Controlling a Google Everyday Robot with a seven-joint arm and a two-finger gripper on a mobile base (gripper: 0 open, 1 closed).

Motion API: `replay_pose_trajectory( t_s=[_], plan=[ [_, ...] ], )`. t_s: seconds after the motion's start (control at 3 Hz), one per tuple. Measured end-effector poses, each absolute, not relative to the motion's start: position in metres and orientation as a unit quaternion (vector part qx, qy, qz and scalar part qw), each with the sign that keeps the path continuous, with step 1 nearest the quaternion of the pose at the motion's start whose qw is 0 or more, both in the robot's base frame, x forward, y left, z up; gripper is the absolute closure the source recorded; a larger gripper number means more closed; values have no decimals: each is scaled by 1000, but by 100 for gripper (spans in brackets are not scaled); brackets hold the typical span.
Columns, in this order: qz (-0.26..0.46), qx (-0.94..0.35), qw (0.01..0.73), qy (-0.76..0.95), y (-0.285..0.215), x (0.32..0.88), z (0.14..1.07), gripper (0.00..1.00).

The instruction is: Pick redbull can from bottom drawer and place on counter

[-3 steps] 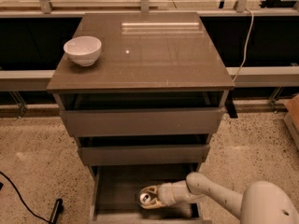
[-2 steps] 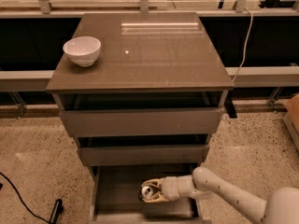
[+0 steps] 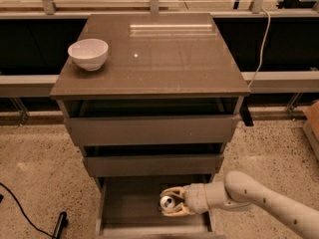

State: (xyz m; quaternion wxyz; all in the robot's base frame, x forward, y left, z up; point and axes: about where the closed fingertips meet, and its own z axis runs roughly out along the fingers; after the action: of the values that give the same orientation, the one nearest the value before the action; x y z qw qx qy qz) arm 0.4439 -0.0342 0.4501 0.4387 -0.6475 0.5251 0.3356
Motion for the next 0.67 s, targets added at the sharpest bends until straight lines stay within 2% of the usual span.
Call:
replay_pose_trajectory(
  t_s=[0.67],
  plan=[
    [364,-643,380,557,-77,413,535,100]
  ],
)
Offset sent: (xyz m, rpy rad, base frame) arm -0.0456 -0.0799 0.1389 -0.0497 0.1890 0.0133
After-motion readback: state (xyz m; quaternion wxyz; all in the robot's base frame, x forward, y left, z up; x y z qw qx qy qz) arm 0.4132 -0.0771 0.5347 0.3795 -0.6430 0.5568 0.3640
